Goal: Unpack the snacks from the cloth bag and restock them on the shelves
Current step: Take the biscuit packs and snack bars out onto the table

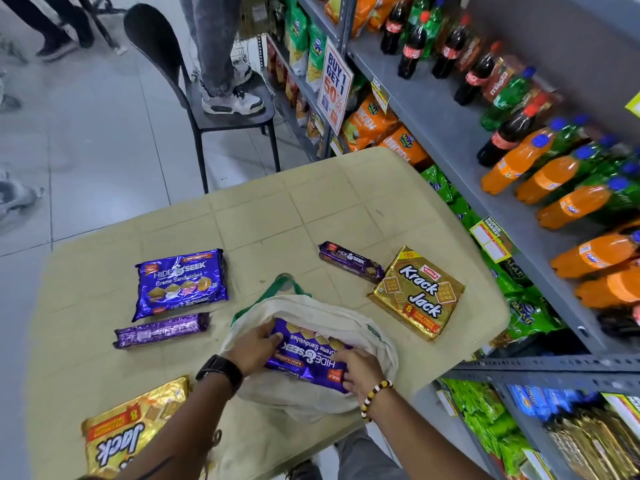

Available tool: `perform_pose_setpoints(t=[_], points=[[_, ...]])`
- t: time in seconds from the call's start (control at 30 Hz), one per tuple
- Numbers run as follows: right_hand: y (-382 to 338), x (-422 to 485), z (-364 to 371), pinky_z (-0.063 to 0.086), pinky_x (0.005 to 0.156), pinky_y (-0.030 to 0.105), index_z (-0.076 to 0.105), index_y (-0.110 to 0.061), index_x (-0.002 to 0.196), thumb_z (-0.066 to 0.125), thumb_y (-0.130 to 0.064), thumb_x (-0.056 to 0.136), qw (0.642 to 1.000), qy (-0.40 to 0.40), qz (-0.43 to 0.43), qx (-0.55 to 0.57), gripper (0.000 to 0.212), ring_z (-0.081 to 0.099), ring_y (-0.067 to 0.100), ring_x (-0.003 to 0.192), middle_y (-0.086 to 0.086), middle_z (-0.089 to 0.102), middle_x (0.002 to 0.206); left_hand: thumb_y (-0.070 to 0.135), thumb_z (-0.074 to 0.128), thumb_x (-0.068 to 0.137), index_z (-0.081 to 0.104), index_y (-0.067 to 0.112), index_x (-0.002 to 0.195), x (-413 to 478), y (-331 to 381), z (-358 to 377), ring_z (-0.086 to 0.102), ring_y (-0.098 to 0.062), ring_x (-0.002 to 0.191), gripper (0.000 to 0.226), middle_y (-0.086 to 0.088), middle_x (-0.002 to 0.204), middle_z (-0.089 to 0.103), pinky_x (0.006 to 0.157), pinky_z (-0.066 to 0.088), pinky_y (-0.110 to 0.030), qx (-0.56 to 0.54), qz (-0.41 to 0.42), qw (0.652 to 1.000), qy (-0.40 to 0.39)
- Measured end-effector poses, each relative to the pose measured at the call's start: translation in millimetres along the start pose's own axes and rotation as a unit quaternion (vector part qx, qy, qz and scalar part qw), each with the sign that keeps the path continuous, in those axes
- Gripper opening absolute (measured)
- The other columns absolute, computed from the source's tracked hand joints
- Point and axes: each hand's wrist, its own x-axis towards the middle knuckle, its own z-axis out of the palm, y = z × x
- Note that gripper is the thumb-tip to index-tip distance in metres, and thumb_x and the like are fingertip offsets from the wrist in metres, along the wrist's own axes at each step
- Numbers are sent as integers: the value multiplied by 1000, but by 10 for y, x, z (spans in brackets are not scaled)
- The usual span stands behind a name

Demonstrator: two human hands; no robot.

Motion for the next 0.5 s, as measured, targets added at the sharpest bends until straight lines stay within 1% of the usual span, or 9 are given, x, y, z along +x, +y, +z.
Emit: perform_pose_setpoints(t=[0.03,0.1,0.2,0.23,0.27,0.33,0.37,0.43,0.5], points=[[30,-49,57,47,54,27,71,-12,69,79,-19,66,1000,-5,-12,-17,10,64,19,59,-1,70,59,26,53,102,54,15,139,-72,-25,-76,68,-22,106,39,-8,124,70,101,51,-37,-5,-6,1000,-4],[78,-171,181,50,59,28,72,-13,62,82,-21,61,998,-23,-36,-46,13,69,21,71,-4,74,64,26,51,102,56,11,137,-234,-78,-222,70,-21,102,38,-10,120,71,96,53,-34,-2,-11,1000,-9],[183,-339,343,61,79,51,73,-4,76,80,-18,59,996,-67,-46,-34,23,74,35,86,14,78,85,31,51,102,59,14,131,-407,-212,-351,72,-21,98,35,-8,116,73,94,54,-36,36,-25,999,16],[223,-351,359,61,79,54,73,-1,85,77,-16,60,996,-81,-34,-11,29,74,37,85,20,78,88,31,51,102,60,14,129,-416,-257,-347,72,-23,98,33,-10,116,73,95,55,-39,26,-34,999,20],[265,-372,383,63,72,51,72,-1,91,75,-13,65,995,-92,-18,19,29,75,37,80,22,77,88,29,52,101,61,13,125,-445,-311,-353,72,-25,97,30,-12,114,74,96,55,-43,8,-37,999,25],[303,-412,377,60,54,35,69,-4,98,71,-6,78,991,-100,8,84,20,75,30,68,18,78,80,28,54,101,67,14,114,-468,-394,-330,75,-26,92,23,-10,103,78,95,56,-49,-23,-26,999,35],[314,-414,366,58,52,31,68,-6,99,69,-6,82,989,-103,16,103,17,74,28,68,15,78,77,28,55,100,69,16,108,-484,-424,-325,76,-25,88,20,-6,95,79,93,57,-50,-29,-22,998,41],[321,-457,332,55,57,31,67,-7,101,68,-12,86,987,-109,23,117,16,70,28,77,13,75,80,30,56,99,69,19,100,-538,-483,-328,77,-22,80,17,0,86,80,88,59,-52,-33,-21,998,48],[325,-527,301,53,63,32,68,-5,99,67,-8,85,988,-106,16,113,14,67,27,79,11,73,79,32,56,99,70,20,102,-622,-526,-343,77,-21,80,18,1,87,80,87,59,-53,-41,-15,997,56]])
